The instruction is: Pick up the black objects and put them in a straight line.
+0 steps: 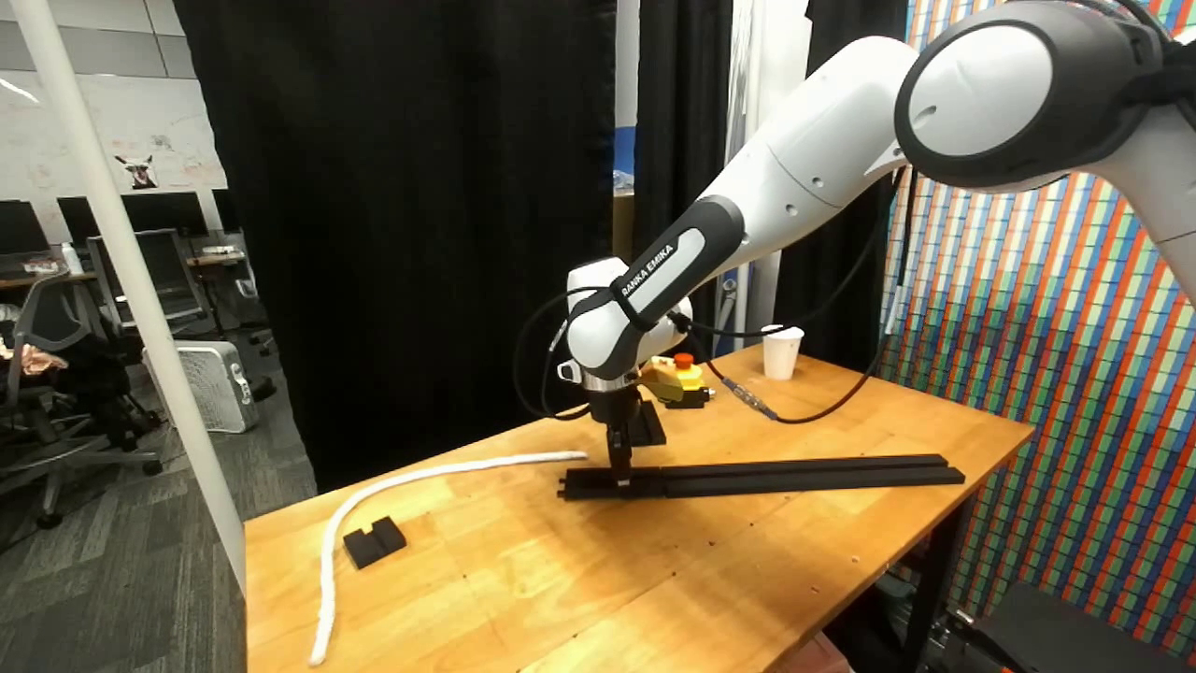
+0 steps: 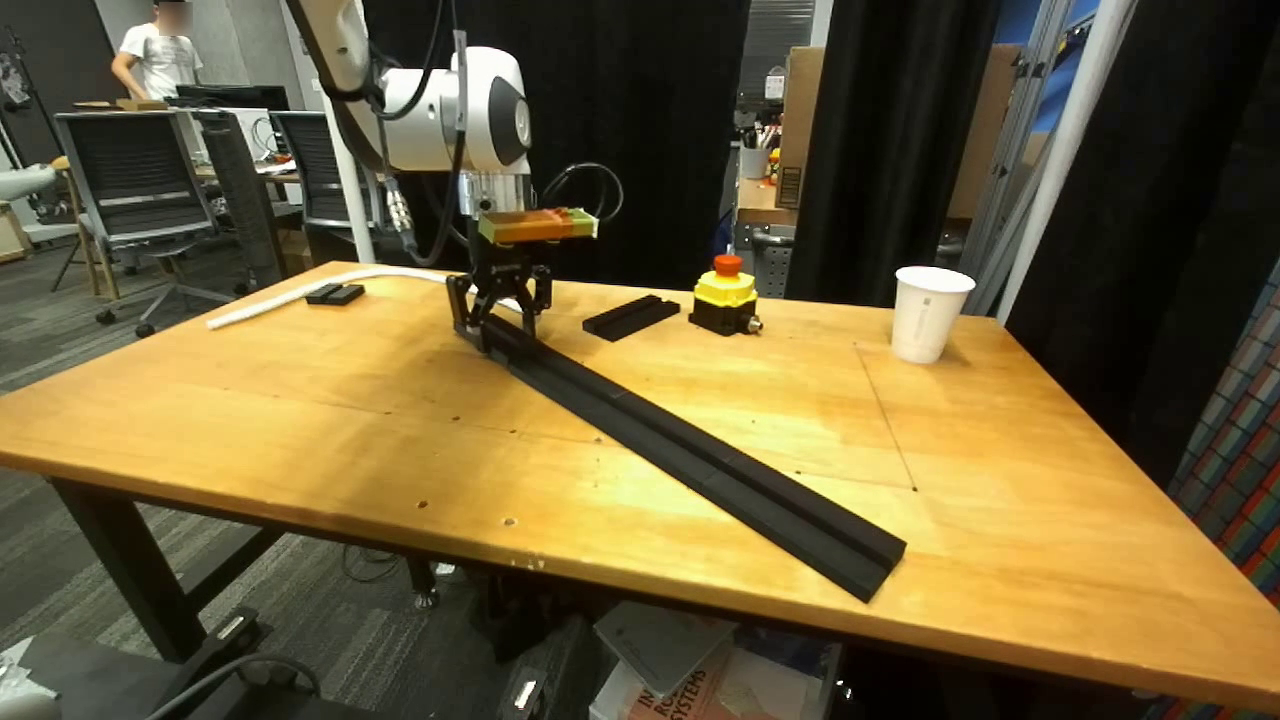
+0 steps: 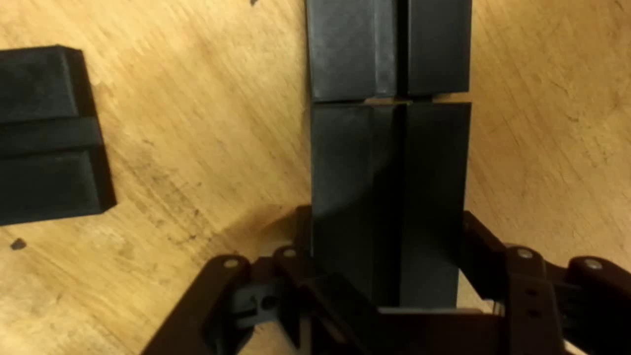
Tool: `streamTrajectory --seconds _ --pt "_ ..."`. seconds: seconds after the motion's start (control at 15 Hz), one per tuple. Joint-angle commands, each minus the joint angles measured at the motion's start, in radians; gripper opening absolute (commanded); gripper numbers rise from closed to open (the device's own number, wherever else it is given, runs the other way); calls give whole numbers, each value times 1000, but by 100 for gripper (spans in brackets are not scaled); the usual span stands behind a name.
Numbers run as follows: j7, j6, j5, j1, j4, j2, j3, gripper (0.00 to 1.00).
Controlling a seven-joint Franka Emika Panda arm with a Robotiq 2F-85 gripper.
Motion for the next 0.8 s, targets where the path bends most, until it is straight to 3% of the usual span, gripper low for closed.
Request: streamTrajectory --seconds 0.0,0.73 --pt "44 66 -21 9 -58 -19 -16 46" --pt "-42 96 -69 -3 -123 -57 -8 46"
